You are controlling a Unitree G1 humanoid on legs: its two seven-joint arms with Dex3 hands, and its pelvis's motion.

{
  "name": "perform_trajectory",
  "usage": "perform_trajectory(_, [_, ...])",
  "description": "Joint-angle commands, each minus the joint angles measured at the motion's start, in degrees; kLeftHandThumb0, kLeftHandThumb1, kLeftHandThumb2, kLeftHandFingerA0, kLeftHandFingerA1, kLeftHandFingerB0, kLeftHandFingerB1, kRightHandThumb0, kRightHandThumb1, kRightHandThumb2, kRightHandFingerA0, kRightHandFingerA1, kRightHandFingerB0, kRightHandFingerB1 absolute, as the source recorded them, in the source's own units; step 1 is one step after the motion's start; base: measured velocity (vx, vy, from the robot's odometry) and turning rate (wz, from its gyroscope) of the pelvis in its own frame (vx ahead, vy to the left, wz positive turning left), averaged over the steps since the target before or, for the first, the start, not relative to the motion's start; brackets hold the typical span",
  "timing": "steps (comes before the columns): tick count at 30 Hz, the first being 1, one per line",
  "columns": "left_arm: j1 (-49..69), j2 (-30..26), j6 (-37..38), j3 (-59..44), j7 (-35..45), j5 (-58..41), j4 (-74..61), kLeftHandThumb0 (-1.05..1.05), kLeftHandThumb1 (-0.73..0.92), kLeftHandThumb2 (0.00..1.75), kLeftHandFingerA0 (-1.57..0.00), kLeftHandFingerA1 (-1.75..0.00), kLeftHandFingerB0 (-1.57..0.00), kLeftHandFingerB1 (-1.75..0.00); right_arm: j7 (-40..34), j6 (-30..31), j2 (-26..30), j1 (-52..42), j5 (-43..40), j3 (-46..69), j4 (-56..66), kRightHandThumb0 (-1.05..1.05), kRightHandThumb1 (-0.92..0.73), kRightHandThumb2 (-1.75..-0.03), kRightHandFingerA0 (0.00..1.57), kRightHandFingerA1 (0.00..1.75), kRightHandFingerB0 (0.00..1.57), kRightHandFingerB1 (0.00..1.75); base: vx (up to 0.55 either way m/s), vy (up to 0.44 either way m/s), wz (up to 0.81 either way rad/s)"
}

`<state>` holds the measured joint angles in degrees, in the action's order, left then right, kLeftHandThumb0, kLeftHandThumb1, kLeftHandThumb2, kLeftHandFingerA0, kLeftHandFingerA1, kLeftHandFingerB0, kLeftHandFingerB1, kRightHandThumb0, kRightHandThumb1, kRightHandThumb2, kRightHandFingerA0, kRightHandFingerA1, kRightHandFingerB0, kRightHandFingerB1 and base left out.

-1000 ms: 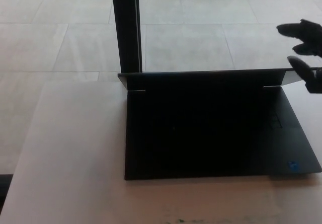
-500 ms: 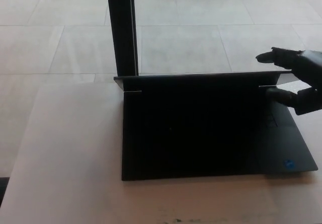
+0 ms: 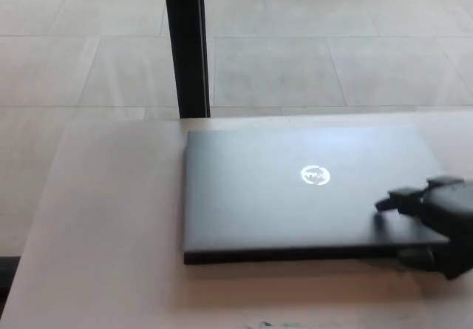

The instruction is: The robot uses its right hand to push down on the lid of a laptop kept in the middle of the desk to close it

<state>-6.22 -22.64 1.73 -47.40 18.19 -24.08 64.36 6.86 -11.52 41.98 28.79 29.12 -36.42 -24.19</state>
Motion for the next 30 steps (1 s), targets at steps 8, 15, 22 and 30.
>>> perform_trajectory(8, [-0.32,-2.19,1.56,0.9,0.44,-2.27,0.58,-1.05,0.78,0.77,-0.15,-0.96,0.0,-1.42,-5.31,-1.62,-1.32,-16.86,3.85,2.59,-3.43,-0.87,-0.92,-0.79,0.28,0.57,0.2,0.37,0.0,0.0,0.0])
perform_trajectory(15, [-0.12,-2.13,1.84,1.48,0.23,-2.68,0.27,-1.05,0.79,0.77,-0.14,-0.96,0.0,-1.42,-4.62,-2.53,-2.08,-16.12,4.07,4.4,-5.92,-0.87,-0.92,-0.77,0.34,0.6,0.24,0.36,0.0,0.0,0.0])
perform_trajectory(22, [-0.18,-2.41,1.92,1.77,0.36,-3.13,0.77,-1.05,0.77,0.79,-0.12,-0.94,0.0,-1.39,0.29,-2.6,-0.85,-15.24,-3.33,11.93,-2.05,-0.84,-0.77,-1.15,0.29,0.58,0.17,0.46,0.0,0.0,0.0])
perform_trajectory(30, [0.33,-2.82,1.72,1.77,0.56,-3.38,0.86,-1.05,0.79,0.77,-0.14,-0.96,0.0,-1.41,4.73,-5.19,1.52,-12.55,-18.83,30.49,0.56,-0.86,-0.92,-0.72,0.46,0.55,0.3,0.36,0.0,0.0,0.0])
